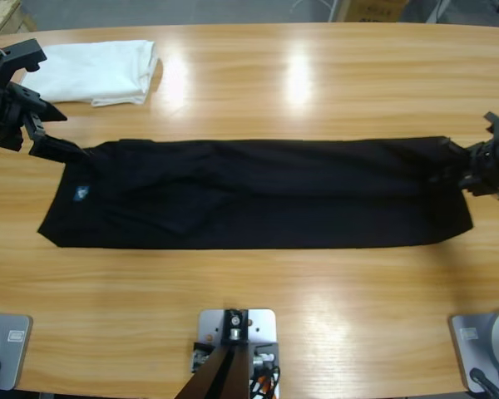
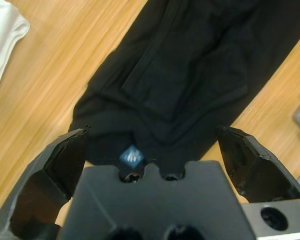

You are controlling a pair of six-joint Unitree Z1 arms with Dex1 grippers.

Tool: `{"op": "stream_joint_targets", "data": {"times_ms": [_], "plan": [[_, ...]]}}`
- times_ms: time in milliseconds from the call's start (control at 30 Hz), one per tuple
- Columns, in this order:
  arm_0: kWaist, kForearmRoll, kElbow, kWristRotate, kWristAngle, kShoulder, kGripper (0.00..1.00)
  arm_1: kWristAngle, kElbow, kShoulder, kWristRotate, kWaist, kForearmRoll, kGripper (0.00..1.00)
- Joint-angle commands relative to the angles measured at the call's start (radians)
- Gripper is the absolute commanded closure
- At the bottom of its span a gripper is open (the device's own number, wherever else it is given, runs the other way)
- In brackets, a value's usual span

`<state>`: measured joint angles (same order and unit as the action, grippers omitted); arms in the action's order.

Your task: Fold clothes

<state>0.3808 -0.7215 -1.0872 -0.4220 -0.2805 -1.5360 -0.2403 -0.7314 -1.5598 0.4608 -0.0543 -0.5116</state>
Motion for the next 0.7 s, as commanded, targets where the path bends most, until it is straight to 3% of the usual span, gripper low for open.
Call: {"op": "stream_joint_targets", "data": {"times_ms": [33, 267, 433, 567, 700], "plan": [[-0.006, -0.001, 0.085, 0.020, 0.004, 0.053, 0.000, 0.345, -0.168, -0.016, -0.056, 0.119, -0.276, 1.000], [-0.006, -0.001, 0.086, 0.020, 0.004, 0.057, 0.000, 0.612, -0.443, -0.033, -0.091, 0.135, -0.568, 1.000], [-0.006, 0.000, 0.116, 0.020, 0.004, 0.067, 0.000, 0.750, -0.701, -0.040, -0.048, -0.061, -0.854, 1.000], [-0.006, 0.031, 0.158, 0.023, 0.004, 0.070, 0.000, 0.728, -0.856, -0.097, 0.045, -0.330, -1.001, 1.000], [-0.006, 0.053, 0.193, 0.029, 0.005, 0.089, 0.000, 0.593, -1.009, -0.214, 0.150, -0.579, -1.059, 1.000]]}}
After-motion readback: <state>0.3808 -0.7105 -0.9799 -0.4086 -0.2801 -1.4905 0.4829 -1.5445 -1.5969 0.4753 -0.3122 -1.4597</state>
